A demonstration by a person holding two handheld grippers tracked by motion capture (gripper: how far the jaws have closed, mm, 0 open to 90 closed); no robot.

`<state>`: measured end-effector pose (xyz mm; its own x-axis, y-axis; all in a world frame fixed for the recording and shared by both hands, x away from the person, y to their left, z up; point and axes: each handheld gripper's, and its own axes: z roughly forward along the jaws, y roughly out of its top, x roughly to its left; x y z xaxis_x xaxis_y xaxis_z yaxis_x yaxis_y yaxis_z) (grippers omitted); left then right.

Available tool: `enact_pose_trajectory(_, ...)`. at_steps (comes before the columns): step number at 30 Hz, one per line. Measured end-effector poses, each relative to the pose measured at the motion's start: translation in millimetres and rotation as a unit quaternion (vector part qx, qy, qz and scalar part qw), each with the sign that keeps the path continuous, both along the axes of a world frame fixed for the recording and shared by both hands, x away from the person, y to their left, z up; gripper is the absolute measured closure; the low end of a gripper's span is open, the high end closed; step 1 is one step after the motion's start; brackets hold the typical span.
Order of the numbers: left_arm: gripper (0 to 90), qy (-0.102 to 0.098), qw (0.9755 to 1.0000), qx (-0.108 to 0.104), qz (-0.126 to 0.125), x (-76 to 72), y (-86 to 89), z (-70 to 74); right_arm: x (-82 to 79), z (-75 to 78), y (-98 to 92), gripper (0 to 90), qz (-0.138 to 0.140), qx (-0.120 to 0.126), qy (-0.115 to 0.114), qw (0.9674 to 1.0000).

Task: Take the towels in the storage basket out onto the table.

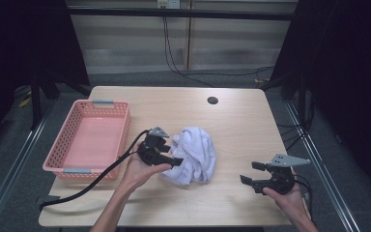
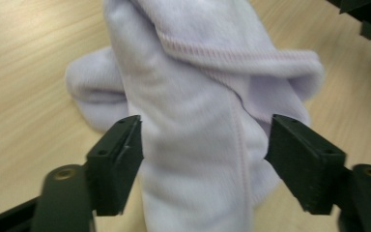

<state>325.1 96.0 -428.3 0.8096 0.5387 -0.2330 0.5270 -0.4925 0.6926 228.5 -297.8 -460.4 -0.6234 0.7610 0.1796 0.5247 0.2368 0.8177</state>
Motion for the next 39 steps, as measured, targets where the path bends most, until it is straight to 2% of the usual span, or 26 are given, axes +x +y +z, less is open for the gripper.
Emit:
enact_pose_trajectory(2, 33.3, -0.002, 1.0000, -0.003, -0.002, -14.2, 7.2, -1.4, -4.1, 5.1, 5.5, 27.1, 0.005, 0.000, -0.007, 1.0000)
enact_pose_trajectory(6, 47.1, -0.012, 0.9998, 0.013, -0.003, -50.7, 21.9, -10.3, -11.2, 8.4, 16.0, 38.8, 0.018, -0.006, -0.016, 0.9997)
enact_pose_trajectory(7, 51.4, -0.011, 0.9999, 0.010, -0.002, -55.2, 23.8, -12.0, -13.0, 8.8, 21.6, 42.9, 0.030, -0.005, -0.014, 0.9994)
enact_pose_trajectory(8, 53.4, 0.002, 1.0000, -0.007, -0.001, -61.0, 25.9, -15.4, -13.6, 8.9, 26.0, 43.7, 0.034, -0.003, -0.014, 0.9993)
enact_pose_trajectory(9, 56.1, 0.002, 1.0000, -0.009, -0.001, -63.4, 26.0, -16.9, -13.7, 9.2, 33.9, 47.1, 0.047, -0.004, -0.013, 0.9988)
enact_pose_trajectory(10, 58.1, -0.013, 0.9999, -0.004, 0.001, -66.3, 23.2, -19.1, -13.6, 9.9, 39.2, 49.8, 0.055, -0.005, -0.013, 0.9984)
enact_pose_trajectory(11, 59.1, -0.026, 0.9997, -0.002, 0.001, -66.4, 20.6, -20.0, -12.7, 11.0, 48.3, 51.6, 0.065, -0.001, -0.013, 0.9978)
enact_pose_trajectory(12, 59.0, -0.026, 0.9996, -0.007, -0.001, -62.2, 16.9, -21.4, -11.3, 11.7, 53.9, 54.9, 0.071, 0.004, -0.011, 0.9974)
enact_pose_trajectory(13, 56.3, -0.021, 0.9997, -0.015, -0.005, -57.5, 15.0, -22.6, -8.0, 12.7, 63.1, 57.3, 0.084, 0.008, -0.010, 0.9964)
enact_pose_trajectory(14, 53.1, -0.023, 0.9996, -0.014, 0.001, -49.5, 10.5, -24.4, -5.9, 13.2, 68.8, 58.8, 0.089, 0.009, -0.009, 0.9960)
enact_pose_trajectory(15, 50.4, -0.029, 0.9994, -0.015, 0.005, -43.0, 6.3, -25.1, -1.9, 14.0, 78.0, 61.0, 0.100, 0.010, -0.007, 0.9950)
enact_pose_trajectory(16, 46.2, -0.030, 0.9993, -0.022, -0.001, -36.5, 1.7, -25.8, 1.4, 15.1, 85.2, 62.3, 0.109, 0.015, -0.006, 0.9939)
enact_pose_trajectory(17, 45.1, -0.039, 0.9991, -0.015, -0.001, -30.4, -3.4, -27.6, 4.6, 16.7, 92.0, 62.7, 0.117, 0.016, -0.007, 0.9930)
enact_pose_trajectory(18, 43.6, -0.041, 0.9990, -0.016, 0.007, -24.1, -8.0, -30.9, 8.1, 17.7, 98.4, 63.6, 0.125, 0.017, -0.010, 0.9919)
enact_pose_trajectory(19, 40.1, -0.028, 0.9992, -0.030, 0.003, -18.9, -10.6, -33.7, 12.2, 17.8, 104.5, 64.2, 0.131, 0.015, -0.010, 0.9912)
enact_pose_trajectory(20, 41.1, -0.018, 0.9992, -0.036, -0.003, -14.1, -15.3, -36.6, 15.7, 17.1, 108.3, 64.3, 0.136, 0.018, -0.008, 0.9906)
enact_pose_trajectory(21, 44.7, -0.034, 0.9993, -0.017, 0.004, -12.7, -21.1, -39.0, 21.1, 15.2, 112.6, 64.3, 0.140, 0.019, -0.005, 0.9900)
enact_pose_trajectory(22, 51.7, -0.037, 0.9993, -0.010, -0.005, -10.9, -24.4, -42.5, 26.0, 13.1, 116.3, 63.3, 0.139, 0.017, -0.001, 0.9901)
enact_pose_trajectory(23, 57.8, -0.024, 0.9996, -0.011, -0.004, -7.9, -25.3, -47.1, 30.3, 11.0, 119.6, 61.0, 0.136, 0.014, 0.002, 0.9907)
enact_pose_trajectory(24, 64.1, -0.020, 0.9996, -0.017, -0.010, -8.1, -25.0, -48.6, 34.9, 8.4, 122.1, 58.3, 0.136, 0.009, 0.003, 0.9907)
enact_pose_trajectory(26, 75.3, -0.023, 0.9992, -0.020, -0.026, -10.8, -26.0, -47.4, 40.6, 3.4, 122.9, 50.7, 0.125, -0.001, 0.004, 0.9921)
enact_pose_trajectory(27, 78.3, -0.018, 0.9991, -0.024, -0.028, -11.2, -25.6, -46.5, 44.7, -0.3, 122.8, 46.7, 0.116, -0.004, 0.006, 0.9932)
enact_pose_trajectory(29, 82.3, -0.002, 0.9981, -0.048, -0.040, -12.1, -23.8, -45.4, 48.6, -4.4, 122.4, 44.1, 0.108, -0.016, 0.001, 0.9940)
enact_pose_trajectory(34, 85.7, 0.022, 0.9936, -0.082, -0.074, -16.6, -27.7, -41.1, 57.1, -10.8, 124.4, 35.8, 0.084, -0.033, -0.022, 0.9956)
enact_pose_trajectory(36, 85.7, 0.018, 0.9931, -0.085, -0.078, -17.8, -27.7, -37.7, 60.1, -13.5, 125.6, 34.0, 0.086, -0.034, -0.024, 0.9954)
enact_pose_trajectory(39, 86.1, 0.029, 0.9897, -0.115, -0.080, -16.5, -24.1, -33.5, 63.8, -20.8, 129.7, 34.7, 0.084, -0.053, -0.023, 0.9948)
